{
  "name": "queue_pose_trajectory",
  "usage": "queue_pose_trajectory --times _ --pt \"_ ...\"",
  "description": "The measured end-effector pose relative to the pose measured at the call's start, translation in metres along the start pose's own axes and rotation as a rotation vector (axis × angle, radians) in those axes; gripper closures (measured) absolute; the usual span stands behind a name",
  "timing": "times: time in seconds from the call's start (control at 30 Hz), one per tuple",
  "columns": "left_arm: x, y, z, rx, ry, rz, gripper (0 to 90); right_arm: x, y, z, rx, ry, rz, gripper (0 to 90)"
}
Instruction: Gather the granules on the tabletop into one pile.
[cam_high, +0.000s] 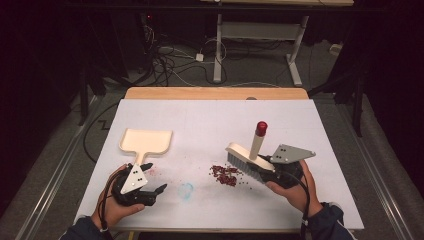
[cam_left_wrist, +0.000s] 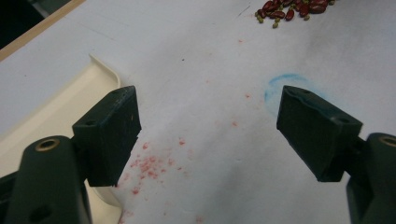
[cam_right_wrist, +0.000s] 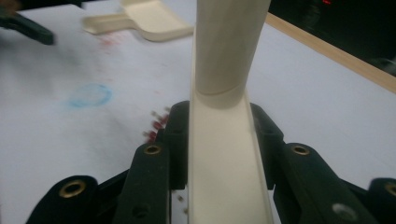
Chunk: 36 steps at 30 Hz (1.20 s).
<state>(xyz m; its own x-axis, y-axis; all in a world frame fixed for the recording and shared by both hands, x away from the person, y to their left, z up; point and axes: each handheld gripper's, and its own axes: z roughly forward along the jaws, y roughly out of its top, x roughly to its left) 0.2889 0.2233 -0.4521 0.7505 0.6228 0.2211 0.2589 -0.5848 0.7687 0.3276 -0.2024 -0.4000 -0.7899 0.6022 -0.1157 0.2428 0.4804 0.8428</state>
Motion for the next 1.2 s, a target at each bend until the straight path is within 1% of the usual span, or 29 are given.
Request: queue_pose_trajectory --times 0.03,0.07,0.1,0.13,0.17,0.2,0.23,0.3,0.37,0.4,0.47,0.6,0.67,0.73,0.8,0.87,0.9,1.0,1.07,1.1,1.17,1.2 --pt "0.000 0.000 0.000 0.001 -0.001 0.001 20.9 0.001 -0.004 -0.002 0.008 -0.045 0.012 67.2" --pt "0.000 0.000 0.000 0.001 -0.001 0.000 20.9 0.002 -0.007 -0.002 0.012 -0.103 0.036 67.2" --pt "0.000 0.000 0.001 0.000 -0.002 -0.001 20.9 0.003 -0.010 -0.002 0.022 -0.150 0.067 67.2" --pt "0.000 0.001 0.001 0.001 -0.001 -0.001 20.9 0.004 -0.013 0.000 0.029 -0.184 0.102 67.2" --pt "0.000 0.001 0.001 0.001 -0.001 0.000 20.9 0.005 -0.015 0.002 0.034 -0.196 0.112 67.2" --pt "0.000 0.001 0.002 0.002 -0.002 0.001 21.0 0.008 -0.017 0.005 0.045 -0.222 0.114 67.2" --pt "0.000 0.002 0.002 0.003 -0.002 0.004 21.1 0.013 -0.019 0.012 0.061 -0.271 0.108 67.2" --pt "-0.001 0.002 0.002 0.004 -0.006 0.006 21.1 0.018 -0.023 0.021 0.083 -0.307 0.094 67.2" --pt "-0.001 0.002 0.002 0.004 -0.007 0.005 21.1 0.024 -0.024 0.028 0.065 -0.306 0.101 67.3" --pt "0.000 0.001 0.002 0.004 -0.007 0.004 21.1 0.029 -0.022 0.032 0.067 -0.321 0.081 67.3" --pt "0.000 0.001 0.002 0.003 -0.007 0.004 21.1 0.035 -0.021 0.037 0.055 -0.308 0.077 67.3" --pt "-0.001 0.001 0.002 0.006 -0.007 0.007 21.1 0.050 -0.016 0.049 0.056 -0.321 0.051 67.3" --pt "-0.001 0.002 0.003 0.007 -0.007 0.008 21.1 0.054 -0.013 0.054 0.056 -0.321 0.040 67.3" --pt "-0.001 0.002 0.004 0.009 -0.009 0.008 21.1 0.056 -0.009 0.058 0.042 -0.315 0.049 67.3" --pt "-0.001 0.002 0.004 0.015 -0.010 0.013 21.1 0.059 -0.005 0.061 0.042 -0.315 0.049 67.3" --pt "-0.001 0.001 0.004 0.016 -0.011 0.012 21.1 0.061 -0.003 0.063 0.037 -0.324 0.035 67.3" --pt "-0.001 0.001 0.004 0.016 -0.011 0.012 21.1 0.061 -0.002 0.063 0.037 -0.315 0.034 67.3" --pt "-0.001 0.001 0.003 0.015 -0.010 0.008 21.1 0.058 -0.001 0.059 0.030 -0.326 0.032 67.3" --pt "-0.001 0.001 0.003 0.014 -0.009 0.009 21.1 0.054 0.000 0.053 0.020 -0.333 0.041 67.2" --pt "-0.001 0.001 0.003 0.015 -0.009 0.009 21.1 0.053 0.001 0.049 0.016 -0.336 0.035 67.3" --pt "-0.002 0.001 0.002 0.016 -0.009 0.013 21.1 0.049 0.001 0.040 -0.003 -0.326 0.033 67.2" --pt "-0.002 0.001 0.002 0.016 -0.009 0.015 21.1 0.046 0.001 0.033 -0.020 -0.293 0.029 67.2"
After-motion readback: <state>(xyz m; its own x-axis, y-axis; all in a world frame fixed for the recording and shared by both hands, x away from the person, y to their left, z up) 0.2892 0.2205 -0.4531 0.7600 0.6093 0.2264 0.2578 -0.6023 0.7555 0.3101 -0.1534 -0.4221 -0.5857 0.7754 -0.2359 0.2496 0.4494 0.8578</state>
